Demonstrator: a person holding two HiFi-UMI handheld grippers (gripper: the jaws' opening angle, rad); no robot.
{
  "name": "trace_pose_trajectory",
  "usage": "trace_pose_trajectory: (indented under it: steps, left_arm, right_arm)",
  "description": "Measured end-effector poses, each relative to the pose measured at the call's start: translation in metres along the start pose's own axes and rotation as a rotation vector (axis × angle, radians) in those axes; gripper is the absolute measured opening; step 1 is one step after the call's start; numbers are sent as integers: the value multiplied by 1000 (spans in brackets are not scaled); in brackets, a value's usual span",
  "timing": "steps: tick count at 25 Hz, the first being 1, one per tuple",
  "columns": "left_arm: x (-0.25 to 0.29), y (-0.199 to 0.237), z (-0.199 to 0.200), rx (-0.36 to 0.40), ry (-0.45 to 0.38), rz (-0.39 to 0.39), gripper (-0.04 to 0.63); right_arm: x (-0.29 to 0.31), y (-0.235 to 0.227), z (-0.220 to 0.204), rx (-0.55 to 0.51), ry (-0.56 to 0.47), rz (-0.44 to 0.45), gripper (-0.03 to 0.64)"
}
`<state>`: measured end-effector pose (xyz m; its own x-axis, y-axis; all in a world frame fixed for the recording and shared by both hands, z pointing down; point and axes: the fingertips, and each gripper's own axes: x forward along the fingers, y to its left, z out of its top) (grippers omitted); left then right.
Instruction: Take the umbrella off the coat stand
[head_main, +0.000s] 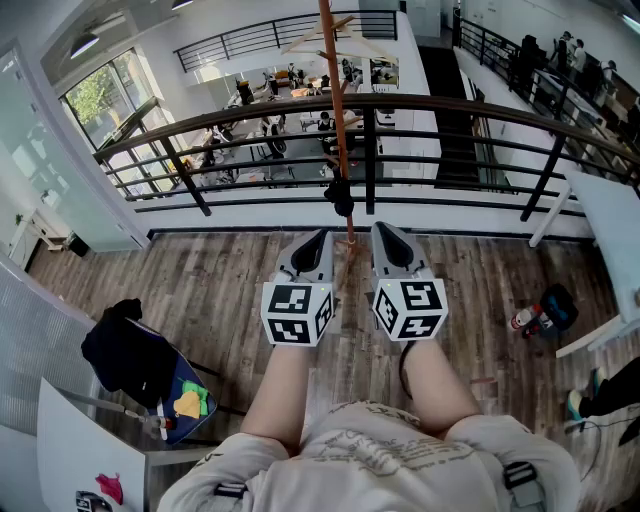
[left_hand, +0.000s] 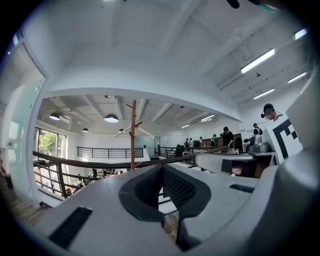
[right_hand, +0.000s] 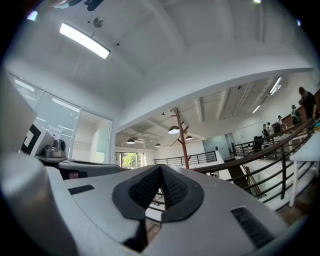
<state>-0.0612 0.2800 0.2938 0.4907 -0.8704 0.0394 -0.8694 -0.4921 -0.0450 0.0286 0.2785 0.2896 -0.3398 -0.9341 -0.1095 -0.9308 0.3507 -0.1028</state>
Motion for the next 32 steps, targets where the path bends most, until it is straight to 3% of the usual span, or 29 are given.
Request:
trace_pose_trajectory:
  steps: [18,32]
  left_arm:
    - [70,-37,-1,-56,8,7,5]
    - [119,-30,-16,-66,9,9,5]
  right_arm:
    - [16,-76,-9,52,63,28,2]
    - [50,-103,-23,37,78,51,2]
